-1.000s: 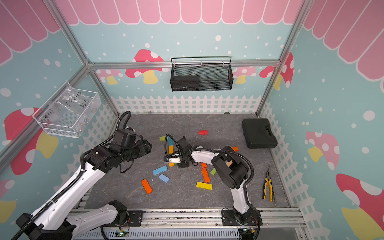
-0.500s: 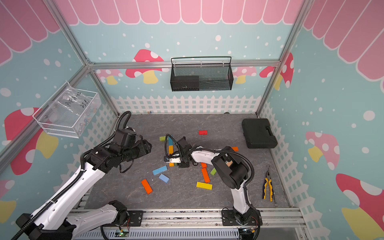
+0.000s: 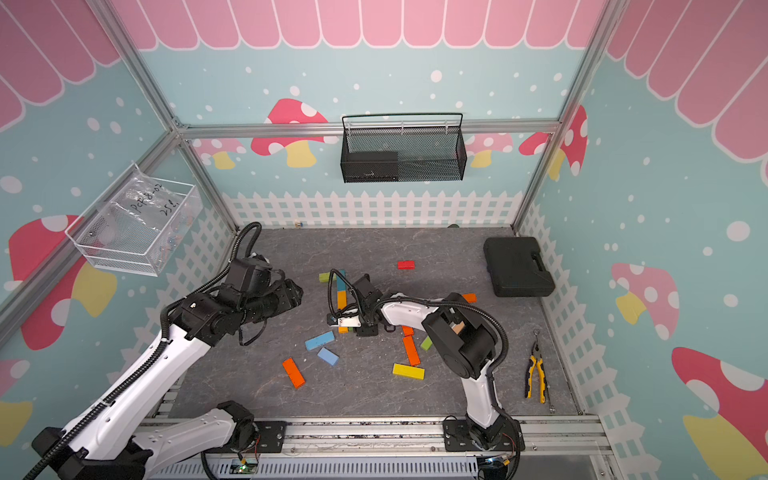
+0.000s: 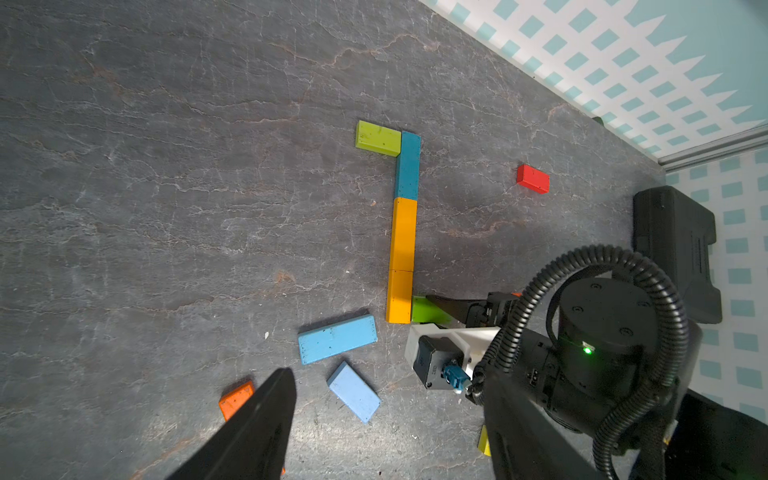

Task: Assemble a giraffe with building blocks
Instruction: Assemble the building block at the center of the board.

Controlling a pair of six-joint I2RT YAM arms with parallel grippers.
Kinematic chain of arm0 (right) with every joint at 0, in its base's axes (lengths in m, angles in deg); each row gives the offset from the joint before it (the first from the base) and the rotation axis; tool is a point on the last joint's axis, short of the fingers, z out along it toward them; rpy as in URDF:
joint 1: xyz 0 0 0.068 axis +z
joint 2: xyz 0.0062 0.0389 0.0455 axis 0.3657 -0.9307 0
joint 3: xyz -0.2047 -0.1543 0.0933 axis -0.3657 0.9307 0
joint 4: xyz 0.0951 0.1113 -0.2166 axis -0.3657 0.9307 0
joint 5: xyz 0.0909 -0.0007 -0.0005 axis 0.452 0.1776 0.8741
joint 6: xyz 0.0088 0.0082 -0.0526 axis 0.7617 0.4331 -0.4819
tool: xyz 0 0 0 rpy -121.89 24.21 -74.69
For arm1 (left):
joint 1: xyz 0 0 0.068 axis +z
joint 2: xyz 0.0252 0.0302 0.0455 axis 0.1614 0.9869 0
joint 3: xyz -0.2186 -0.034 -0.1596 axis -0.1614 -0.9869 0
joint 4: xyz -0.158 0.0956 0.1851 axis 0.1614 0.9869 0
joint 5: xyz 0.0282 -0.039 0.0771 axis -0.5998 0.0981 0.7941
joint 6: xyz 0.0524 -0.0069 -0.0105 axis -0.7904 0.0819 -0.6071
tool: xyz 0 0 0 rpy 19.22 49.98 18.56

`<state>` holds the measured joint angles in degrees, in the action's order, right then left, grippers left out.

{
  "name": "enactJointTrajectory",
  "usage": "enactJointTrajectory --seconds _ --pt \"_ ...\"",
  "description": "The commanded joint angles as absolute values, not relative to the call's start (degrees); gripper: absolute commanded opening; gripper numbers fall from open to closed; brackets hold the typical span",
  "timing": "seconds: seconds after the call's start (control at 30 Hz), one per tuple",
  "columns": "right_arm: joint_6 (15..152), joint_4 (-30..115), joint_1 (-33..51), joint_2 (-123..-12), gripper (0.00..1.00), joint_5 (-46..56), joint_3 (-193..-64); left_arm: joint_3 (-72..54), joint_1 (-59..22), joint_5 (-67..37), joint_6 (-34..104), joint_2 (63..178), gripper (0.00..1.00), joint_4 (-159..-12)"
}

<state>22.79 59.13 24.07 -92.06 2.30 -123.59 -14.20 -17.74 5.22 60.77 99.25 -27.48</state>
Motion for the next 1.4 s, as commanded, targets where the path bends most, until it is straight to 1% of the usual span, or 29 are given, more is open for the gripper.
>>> enactJointTrajectory --seconds 0.0,0.13,0.33,0.53,0.7,0.83,1.07,1.27,1.37 --pt "22.0 64.4 24.8 -94.2 0.33 2.6 -123.5 -15.1 -17.4 6.0 60.6 98.4 0.74 -27.8" --pt "22.4 64.3 25.0 -94.7 0.33 2.6 -124.0 -15.3 -17.3 6.0 60.6 98.1 0.74 -27.8" --pt "22.7 64.0 25.0 -94.8 0.38 2.5 -124.2 -15.3 -17.2 6.0 60.5 97.9 0.74 -27.7" --pt "22.8 63.4 25.0 -94.3 0.47 1.8 -124.1 -15.4 -17.1 5.9 60.6 97.9 0.74 -27.7" --pt "23.1 61.9 24.9 -91.9 0.59 1.9 -123.4 -15.4 -17.1 5.9 60.6 97.9 0.74 -27.7" --pt "23.4 60.9 25.0 -88.6 0.64 2.5 -122.5 -15.3 -17.1 5.7 60.5 97.8 0.77 -27.5" --pt "26.3 57.5 24.7 -74.4 0.67 4.3 -118.1 -13.9 -17.1 7.0 60.6 99.1 0.77 -23.6" --pt "34.0 44.8 24.3 -61.6 0.67 5.1 -108.9 -13.8 -17.7 8.6 61.3 105.6 0.77 -16.1" --pt "39.3 38.2 24.3 -57.5 0.66 2.0 -104.8 -14.6 -20.3 9.0 63.3 111.0 0.77 -14.5"
